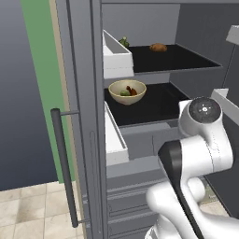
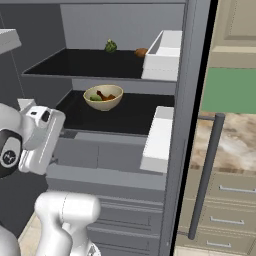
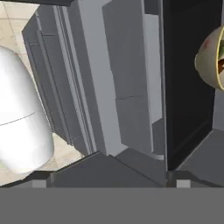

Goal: Pick the chicken drumstick and cucumber from their plates and place them in the bowl. Then put the bowl in the fridge.

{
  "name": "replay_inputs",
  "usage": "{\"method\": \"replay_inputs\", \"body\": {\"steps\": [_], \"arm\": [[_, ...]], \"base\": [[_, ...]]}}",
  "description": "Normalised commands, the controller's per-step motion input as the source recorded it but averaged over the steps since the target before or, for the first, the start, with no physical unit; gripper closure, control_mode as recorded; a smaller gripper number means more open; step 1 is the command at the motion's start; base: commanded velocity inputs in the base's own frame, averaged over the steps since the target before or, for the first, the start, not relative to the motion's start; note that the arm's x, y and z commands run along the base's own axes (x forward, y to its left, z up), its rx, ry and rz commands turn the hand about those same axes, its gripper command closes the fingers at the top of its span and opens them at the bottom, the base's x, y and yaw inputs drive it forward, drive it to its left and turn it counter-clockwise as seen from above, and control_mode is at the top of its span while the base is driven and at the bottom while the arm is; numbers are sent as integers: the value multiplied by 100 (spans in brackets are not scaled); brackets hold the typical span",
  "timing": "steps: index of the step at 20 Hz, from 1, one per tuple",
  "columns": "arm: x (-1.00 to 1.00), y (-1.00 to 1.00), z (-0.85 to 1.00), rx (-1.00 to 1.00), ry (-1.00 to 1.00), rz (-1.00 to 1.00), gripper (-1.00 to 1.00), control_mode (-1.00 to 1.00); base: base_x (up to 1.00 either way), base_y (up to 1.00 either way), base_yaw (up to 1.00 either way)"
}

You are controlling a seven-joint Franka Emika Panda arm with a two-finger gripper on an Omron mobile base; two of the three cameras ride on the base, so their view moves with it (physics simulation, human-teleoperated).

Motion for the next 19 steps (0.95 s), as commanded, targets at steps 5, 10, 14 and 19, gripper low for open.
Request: {"method": "replay_inputs", "body": {"steps": [5,10,14,19], "arm": [[-18,-36,-31,0,15,1,-100,-100],[-16,-20,-52,0,6,0,-100,-100],[-29,-4,-65,0,0,-1,-100,-100],[-33,-1,-64,0,8,-6,-100,-100]], "base": [[0,0,0],[0,0,0],[0,0,0],[0,0,0]]}}
